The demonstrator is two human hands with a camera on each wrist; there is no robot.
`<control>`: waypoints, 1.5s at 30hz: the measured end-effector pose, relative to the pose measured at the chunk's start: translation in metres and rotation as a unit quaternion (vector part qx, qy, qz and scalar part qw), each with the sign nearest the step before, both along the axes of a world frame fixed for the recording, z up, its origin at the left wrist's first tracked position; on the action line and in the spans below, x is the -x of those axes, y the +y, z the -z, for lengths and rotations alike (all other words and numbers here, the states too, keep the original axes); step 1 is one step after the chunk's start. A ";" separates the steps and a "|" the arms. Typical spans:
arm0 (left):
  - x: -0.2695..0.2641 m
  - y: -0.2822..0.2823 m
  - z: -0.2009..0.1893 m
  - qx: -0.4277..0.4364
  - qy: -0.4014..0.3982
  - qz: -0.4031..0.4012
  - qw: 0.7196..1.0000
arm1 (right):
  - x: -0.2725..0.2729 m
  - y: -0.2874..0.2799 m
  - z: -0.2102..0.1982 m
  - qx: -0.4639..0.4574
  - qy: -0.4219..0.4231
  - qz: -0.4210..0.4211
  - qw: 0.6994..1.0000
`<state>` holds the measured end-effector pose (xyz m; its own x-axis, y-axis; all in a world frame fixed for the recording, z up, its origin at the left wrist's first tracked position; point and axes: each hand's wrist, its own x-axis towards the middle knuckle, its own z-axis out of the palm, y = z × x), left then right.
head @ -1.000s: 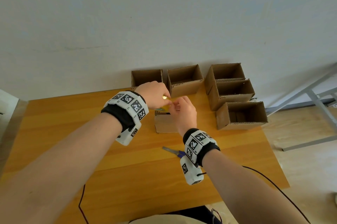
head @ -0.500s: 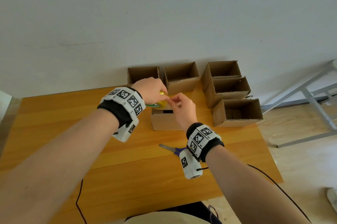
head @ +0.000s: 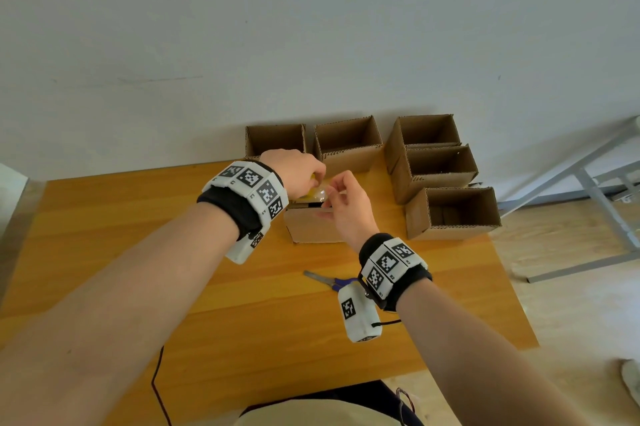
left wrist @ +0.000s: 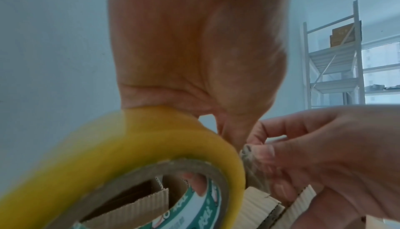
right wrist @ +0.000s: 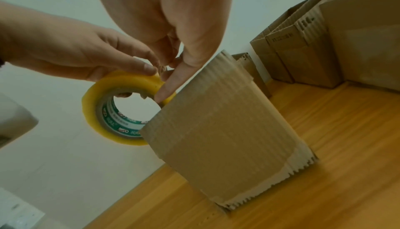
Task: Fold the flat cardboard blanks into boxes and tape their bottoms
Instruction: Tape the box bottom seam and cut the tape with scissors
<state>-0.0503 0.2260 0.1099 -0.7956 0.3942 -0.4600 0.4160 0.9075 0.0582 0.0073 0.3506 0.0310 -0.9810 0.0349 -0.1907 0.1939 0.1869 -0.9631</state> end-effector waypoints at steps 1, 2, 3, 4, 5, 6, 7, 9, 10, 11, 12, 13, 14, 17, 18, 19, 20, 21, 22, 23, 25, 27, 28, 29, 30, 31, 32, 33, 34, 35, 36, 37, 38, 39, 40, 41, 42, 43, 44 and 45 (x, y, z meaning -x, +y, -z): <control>0.000 -0.001 -0.001 0.000 0.001 -0.002 1.000 | -0.001 0.001 -0.001 0.002 0.007 0.005 1.000; 0.000 -0.002 -0.001 -0.003 0.001 -0.004 1.000 | -0.003 0.004 0.000 0.004 0.007 0.011 1.000; 0.000 -0.003 -0.001 -0.006 -0.002 -0.006 1.000 | -0.004 0.005 0.001 0.008 0.001 0.015 1.000; 0.001 -0.005 0.000 -0.008 -0.004 -0.008 1.000 | -0.006 0.006 0.003 0.013 -0.008 0.014 1.000; 0.001 -0.006 0.000 -0.011 -0.007 -0.009 1.000 | -0.008 0.005 0.005 0.018 -0.016 0.006 1.000; 0.001 -0.007 -0.001 -0.015 -0.011 -0.012 1.000 | -0.009 0.004 0.007 0.014 -0.017 -0.003 1.000; 0.001 -0.008 -0.002 -0.022 -0.015 -0.015 1.000 | -0.011 0.002 0.010 0.000 -0.011 -0.012 1.000; 0.002 -0.008 -0.005 -0.036 -0.021 -0.022 0.999 | -0.012 -0.002 0.013 -0.031 0.002 -0.026 0.999; 0.002 -0.008 -0.007 -0.041 -0.022 -0.022 0.999 | -0.011 -0.003 0.014 -0.037 0.001 -0.026 0.999; 0.003 -0.008 -0.008 -0.045 -0.022 -0.021 0.999 | -0.010 -0.002 0.016 -0.038 -0.004 -0.021 0.999; 0.003 -0.008 -0.009 -0.045 -0.024 -0.021 0.998 | -0.009 -0.001 0.018 -0.041 -0.011 -0.010 0.999; 0.003 -0.009 -0.009 -0.045 -0.028 -0.022 0.998 | -0.008 0.000 0.021 -0.050 -0.016 0.000 0.999; 0.004 -0.010 -0.010 -0.044 -0.034 -0.024 0.998 | -0.007 0.002 0.024 -0.068 -0.016 0.004 0.998; 0.004 -0.013 -0.011 -0.037 -0.058 -0.018 0.997 | -0.005 0.004 0.031 -0.130 0.004 -0.013 0.991; 0.005 -0.013 -0.011 -0.035 -0.068 -0.015 0.997 | -0.005 0.005 0.032 -0.131 0.002 -0.015 0.991; 0.005 -0.012 -0.011 -0.034 -0.078 -0.012 0.996 | -0.003 0.007 0.033 -0.111 -0.011 -0.012 0.994; 0.005 -0.010 -0.011 -0.031 -0.085 -0.009 0.996 | -0.002 0.009 0.033 -0.069 -0.032 -0.005 0.997; 0.005 -0.009 -0.010 -0.030 -0.089 -0.007 0.996 | -0.001 0.011 0.032 -0.014 -0.059 0.001 0.998; 0.005 -0.007 -0.009 -0.029 -0.092 -0.006 0.995 | 0.000 0.012 0.032 0.033 -0.082 0.005 0.996; 0.005 -0.005 -0.008 -0.029 -0.094 -0.004 0.995 | 0.001 0.014 0.032 0.060 -0.098 0.008 0.993; 0.004 -0.001 -0.006 -0.028 -0.094 0.001 0.995 | 0.004 0.015 0.033 0.064 -0.118 0.006 0.991; 0.004 0.003 -0.004 -0.025 -0.090 0.008 0.996 | 0.006 0.017 0.030 0.076 -0.138 0.002 0.987; 0.004 0.006 -0.004 -0.022 -0.086 0.011 0.996 | 0.008 0.018 0.027 0.102 -0.149 0.000 0.984; 0.004 0.008 -0.003 -0.018 -0.083 0.013 0.996 | 0.009 0.019 0.024 0.135 -0.160 -0.001 0.978; 0.005 0.010 -0.003 -0.014 -0.080 0.015 0.997 | 0.009 0.020 0.020 0.165 -0.168 -0.002 0.972; 0.005 0.012 -0.003 -0.008 -0.078 0.018 0.997 | 0.009 0.021 0.017 0.186 -0.173 -0.003 0.967; 0.005 0.015 -0.003 -0.002 -0.075 0.021 0.997 | 0.009 0.021 0.015 0.194 -0.172 -0.007 0.966; 0.006 0.017 -0.002 0.003 -0.073 0.024 0.997 | 0.010 0.022 0.015 0.193 -0.169 -0.014 0.966; 0.006 0.018 -0.002 0.007 -0.073 0.027 0.997 | 0.009 0.022 0.014 0.184 -0.166 -0.022 0.969; 0.006 0.020 -0.001 0.011 -0.074 0.030 0.997 | 0.009 0.022 0.014 0.169 -0.162 -0.031 0.972; 0.007 0.020 0.000 0.015 -0.075 0.031 0.997 | 0.009 0.022 0.016 0.153 -0.157 -0.039 0.975; 0.007 0.020 0.001 0.017 -0.075 0.032 0.997 | 0.009 0.022 0.017 0.141 -0.153 -0.043 0.977; 0.007 0.019 0.001 0.016 -0.073 0.033 0.997 | 0.009 0.021 0.018 0.134 -0.148 -0.043 0.979; 0.008 0.018 0.002 0.013 -0.070 0.033 0.997 | 0.008 0.021 0.019 0.131 -0.142 -0.038 0.980; 0.008 0.017 0.002 0.011 -0.067 0.033 0.997 | 0.007 0.022 0.021 0.128 -0.135 -0.031 0.982; 0.008 0.016 0.003 0.010 -0.064 0.032 0.997 | 0.007 0.022 0.022 0.122 -0.128 -0.027 0.984; 0.007 0.014 0.004 0.009 -0.063 0.029 0.998 | 0.006 0.022 0.023 0.112 -0.123 -0.028 0.986; 0.007 0.011 0.005 0.007 -0.061 0.024 0.998 | 0.007 0.021 0.025 0.099 -0.120 -0.031 0.987; 0.005 0.007 0.006 0.003 -0.057 0.017 0.998 | 0.007 0.021 0.026 0.087 -0.121 -0.036 0.988; 0.003 0.002 0.005 0.000 -0.047 0.008 0.999 | 0.008 0.021 0.027 0.080 -0.124 -0.039 0.988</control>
<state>-0.0536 0.2279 0.1045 -0.7421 0.4067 -0.5328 0.4237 0.9006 0.0972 -0.0003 0.3712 0.0044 -0.9023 -0.0881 -0.4219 0.4181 0.0593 -0.9065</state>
